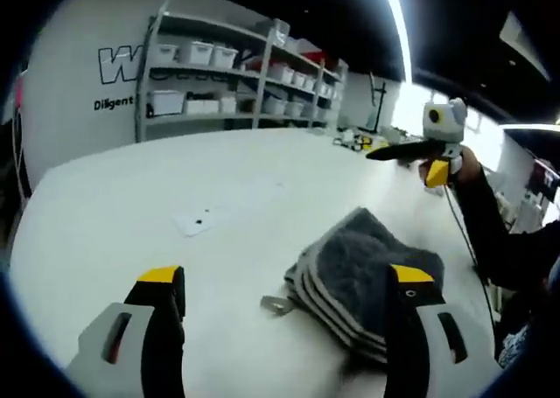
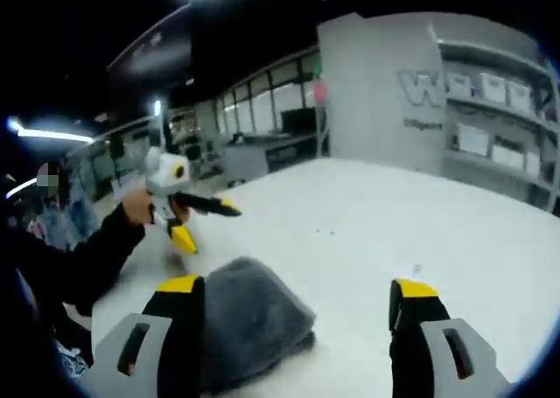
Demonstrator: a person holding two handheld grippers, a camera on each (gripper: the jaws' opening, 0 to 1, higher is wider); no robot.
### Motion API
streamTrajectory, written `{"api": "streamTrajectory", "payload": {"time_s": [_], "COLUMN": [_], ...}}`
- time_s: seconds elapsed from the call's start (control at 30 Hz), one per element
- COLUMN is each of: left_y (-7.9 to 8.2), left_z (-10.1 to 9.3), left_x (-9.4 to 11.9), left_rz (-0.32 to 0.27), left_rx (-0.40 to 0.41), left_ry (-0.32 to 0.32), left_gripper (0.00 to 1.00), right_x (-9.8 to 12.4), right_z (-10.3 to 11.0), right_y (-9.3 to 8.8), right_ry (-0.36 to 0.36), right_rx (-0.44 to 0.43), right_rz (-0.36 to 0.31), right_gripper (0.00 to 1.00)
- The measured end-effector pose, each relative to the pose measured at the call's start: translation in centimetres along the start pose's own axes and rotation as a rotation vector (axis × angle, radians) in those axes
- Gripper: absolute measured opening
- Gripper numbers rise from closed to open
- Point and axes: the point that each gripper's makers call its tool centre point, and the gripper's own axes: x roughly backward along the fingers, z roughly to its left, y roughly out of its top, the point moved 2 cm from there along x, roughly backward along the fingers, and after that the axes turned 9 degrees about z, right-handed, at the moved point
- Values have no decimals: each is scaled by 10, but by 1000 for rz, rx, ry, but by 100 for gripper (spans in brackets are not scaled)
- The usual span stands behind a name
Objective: Open the folded towel by lifting each exposed corner and separating the folded layers until the towel lies flat within the target outline without major curled edges
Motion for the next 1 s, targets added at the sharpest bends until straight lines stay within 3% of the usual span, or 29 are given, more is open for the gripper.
{"api": "streamTrajectory", "payload": {"time_s": [0.27,0.4,0.5,0.73,0.83,0.9,1.0], "left_y": [11,5,5,5,1,0,-1], "left_z": [-4,-7,-3,-2,1,-5,-4], "left_x": [-10,-21,-22,-23,-26,-27,-29], "left_rz": [9,50,60,64,79,74,81], "left_rx": [1,1,11,14,-12,16,17], "left_ry": [-41,-79,-89,-111,-135,-178,-177], "left_gripper": [89,84,76,71,67,67,60], "right_x": [-18,-25,-27,-30,-32,-33,-34], "right_z": [-6,-11,-16,-21,-21,-23,-22], "right_y": [-12,-13,-14,-16,-21,-22,-24], "right_ry": [-4,1,0,12,29,38,43], "right_rx": [31,23,10,-28,-45,-60,-70], "right_rz": [69,79,89,87,100,99,98], "right_gripper": [80,80,77,76,73,71,65]}}
